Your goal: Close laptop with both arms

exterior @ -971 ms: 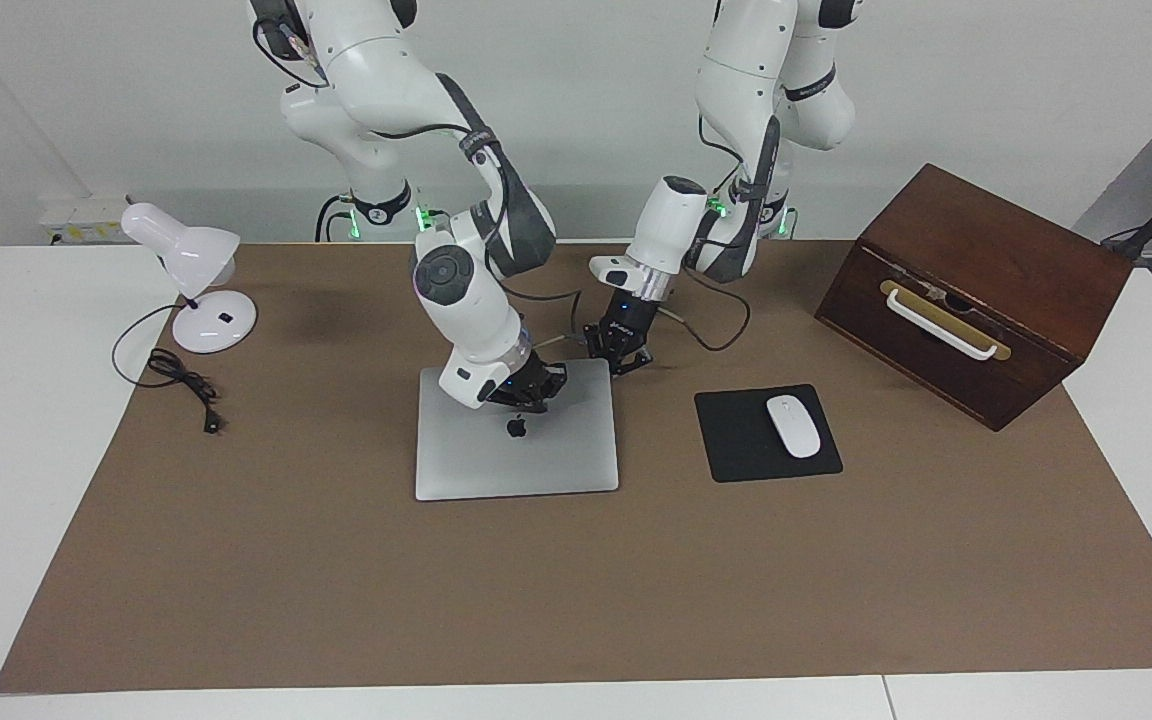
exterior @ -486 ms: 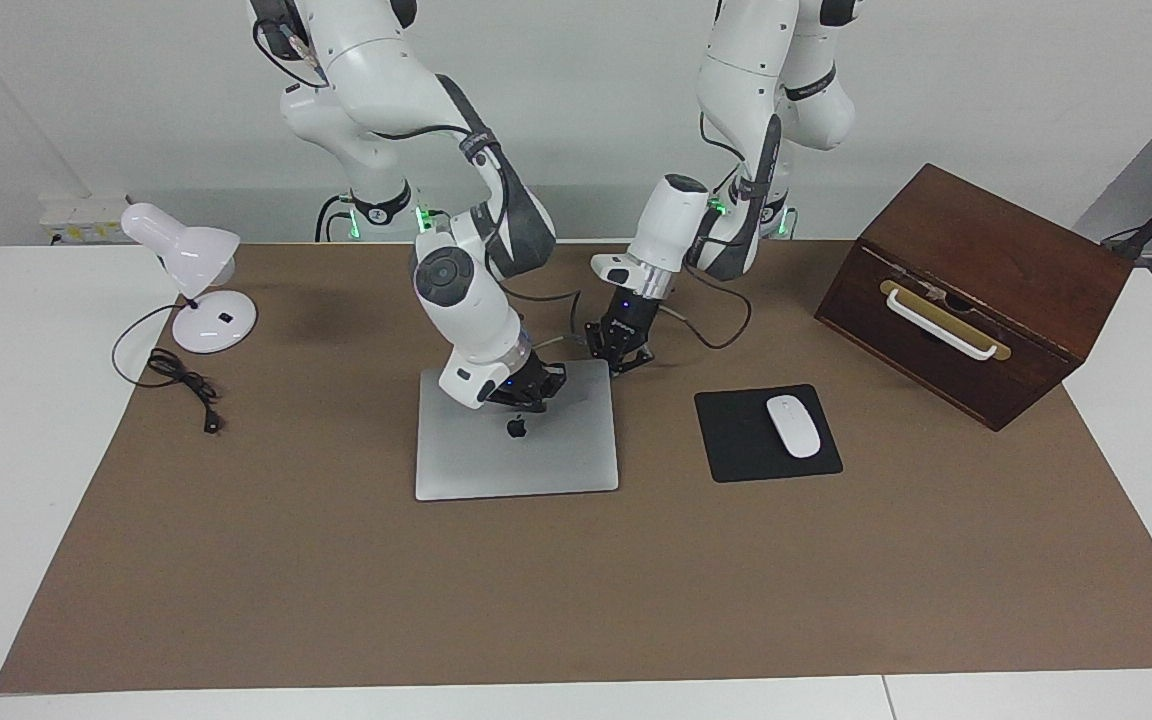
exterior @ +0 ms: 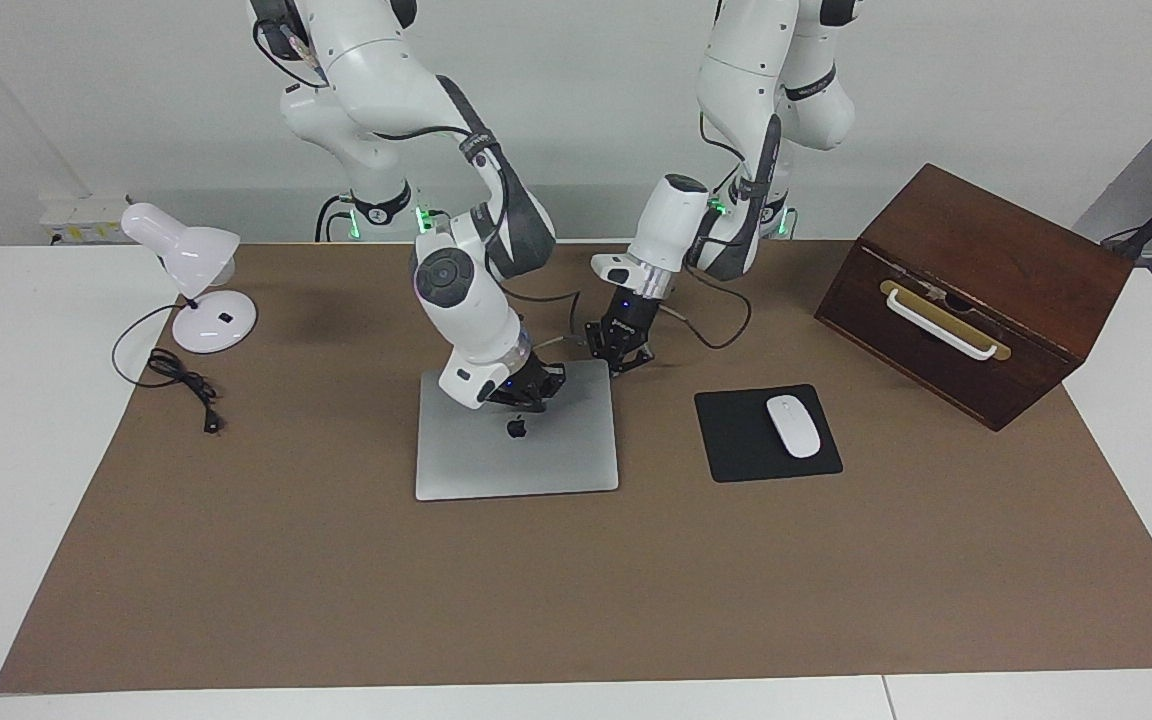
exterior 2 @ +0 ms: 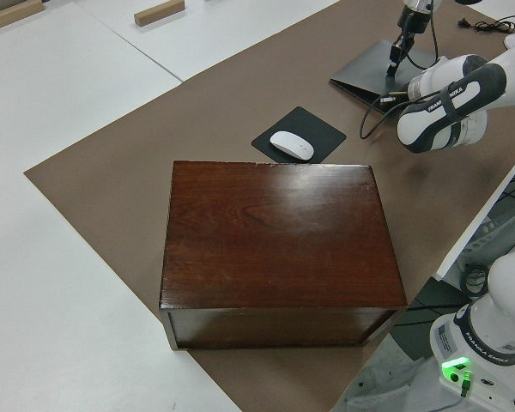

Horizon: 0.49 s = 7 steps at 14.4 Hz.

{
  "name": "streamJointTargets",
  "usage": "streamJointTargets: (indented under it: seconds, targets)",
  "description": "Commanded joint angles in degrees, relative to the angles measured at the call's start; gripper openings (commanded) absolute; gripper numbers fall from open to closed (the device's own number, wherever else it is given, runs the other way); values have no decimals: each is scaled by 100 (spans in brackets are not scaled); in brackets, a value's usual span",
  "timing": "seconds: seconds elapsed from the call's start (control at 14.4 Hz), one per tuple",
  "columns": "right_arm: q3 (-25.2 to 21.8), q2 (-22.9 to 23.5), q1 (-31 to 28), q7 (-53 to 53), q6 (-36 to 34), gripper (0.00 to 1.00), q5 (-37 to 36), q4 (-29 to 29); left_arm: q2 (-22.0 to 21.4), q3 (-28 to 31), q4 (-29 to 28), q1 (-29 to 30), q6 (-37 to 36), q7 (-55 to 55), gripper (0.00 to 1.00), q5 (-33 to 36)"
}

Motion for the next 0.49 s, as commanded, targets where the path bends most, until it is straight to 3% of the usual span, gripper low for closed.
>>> streamJointTargets:
  seconds: [0.0,0.21,0.42]
  targets:
    - [40,1,-31,2,159,0,97,-174,49,80,-335,-163,-70,6,0,-61]
    - [22,-8,-65,37,-24,0,71,70,49,80,-335,-163,-53,15,0,-61]
    - [-22,-17,-232,55,-779,0,1,685,58,80,-335,-163,-44,15,0,-61]
